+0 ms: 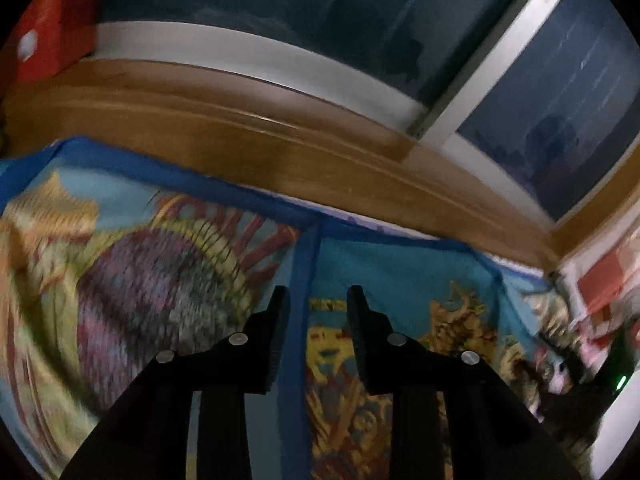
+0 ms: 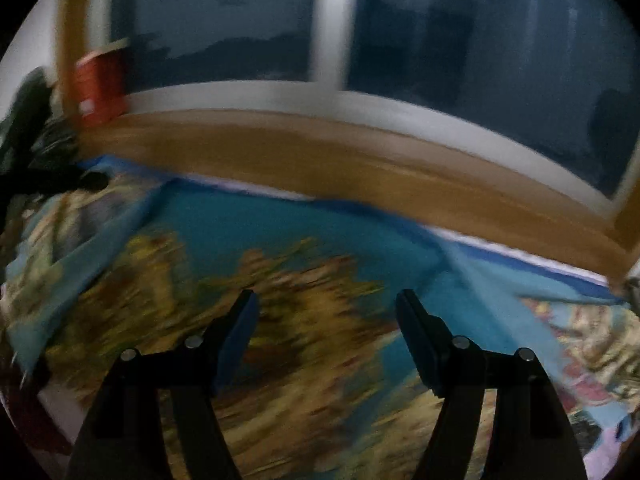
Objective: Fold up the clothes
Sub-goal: 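Lower the cloth onto the bed and release it from both grippers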
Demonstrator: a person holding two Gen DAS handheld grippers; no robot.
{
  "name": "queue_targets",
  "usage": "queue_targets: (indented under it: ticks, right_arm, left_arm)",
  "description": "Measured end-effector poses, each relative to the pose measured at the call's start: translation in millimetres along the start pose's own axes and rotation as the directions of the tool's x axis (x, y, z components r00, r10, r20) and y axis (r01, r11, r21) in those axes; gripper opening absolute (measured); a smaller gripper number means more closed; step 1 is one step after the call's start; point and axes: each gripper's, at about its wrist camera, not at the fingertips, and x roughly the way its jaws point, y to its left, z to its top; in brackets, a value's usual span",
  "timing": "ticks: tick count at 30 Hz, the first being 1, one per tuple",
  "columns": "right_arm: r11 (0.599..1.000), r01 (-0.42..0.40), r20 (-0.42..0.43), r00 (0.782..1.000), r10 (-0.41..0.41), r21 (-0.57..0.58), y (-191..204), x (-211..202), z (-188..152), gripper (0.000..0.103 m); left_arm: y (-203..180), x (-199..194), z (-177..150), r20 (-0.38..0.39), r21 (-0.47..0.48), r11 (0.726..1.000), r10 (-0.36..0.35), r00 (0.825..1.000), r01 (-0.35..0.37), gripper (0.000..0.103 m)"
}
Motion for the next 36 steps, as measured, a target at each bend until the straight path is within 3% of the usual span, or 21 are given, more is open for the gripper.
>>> queue_targets:
  ticks: [5, 8, 15, 18, 24, 30, 32, 34, 36]
  right_arm:
    - [0.984, -0.151, -0.038, 0.988, 0.148, -0.100, 60, -9, -30, 0.071]
    - [0.968, -0.195, -0.059, 0.980, 0.188, -0.157, 91, -17, -47, 0.071]
    - [0.937, -0.325, -0.108, 0.944, 0.313, -0.124, 137, -29, -58, 0.071]
    - [0.916, -0.391, -0.139, 0.916, 0.377, -0.092, 159, -33, -63, 0.071]
    - [0.866, -0.498, -0.220, 0.850, 0.479, -0.040, 212, -39, -77, 0.071]
    - [0.890, -0.457, -0.231, 0.866, 0.444, -0.003, 282, -37, -84, 0.069]
    - [0.906, -0.423, -0.223, 0.884, 0.410, -0.009, 304, -33, -80, 0.046]
    - [0.910, -0.415, -0.233, 0.886, 0.401, -0.013, 318, -30, -72, 0.007]
    - [0.915, -0.403, -0.214, 0.896, 0.389, -0.023, 332, -33, -61, 0.005]
  left_arm:
    - [16, -35, -47, 0.003, -0.056, 0.996, 0.070, 0.998, -0.070, 0.029]
    - [33, -60, -78, -0.007, -0.096, 0.989, 0.112, 0.994, -0.113, 0.029]
    - [81, -115, -128, 0.006, -0.168, 0.968, 0.189, 0.982, -0.185, 0.029]
    - [102, -131, -143, 0.008, -0.165, 0.964, 0.214, 0.977, -0.210, 0.029]
    - [151, -142, -157, -0.024, -0.131, 0.978, 0.158, 0.987, -0.160, 0.029]
    - [188, -141, -148, -0.107, 0.021, 0.997, 0.082, 0.991, -0.080, 0.029]
    - [200, -142, -144, -0.123, 0.064, 0.996, 0.076, 0.989, -0.069, 0.029]
    - [211, -142, -140, -0.133, 0.098, 0.993, 0.076, 0.988, -0.063, 0.029]
    - [224, -142, -137, -0.138, 0.123, 0.990, 0.083, 0.987, -0.066, 0.029]
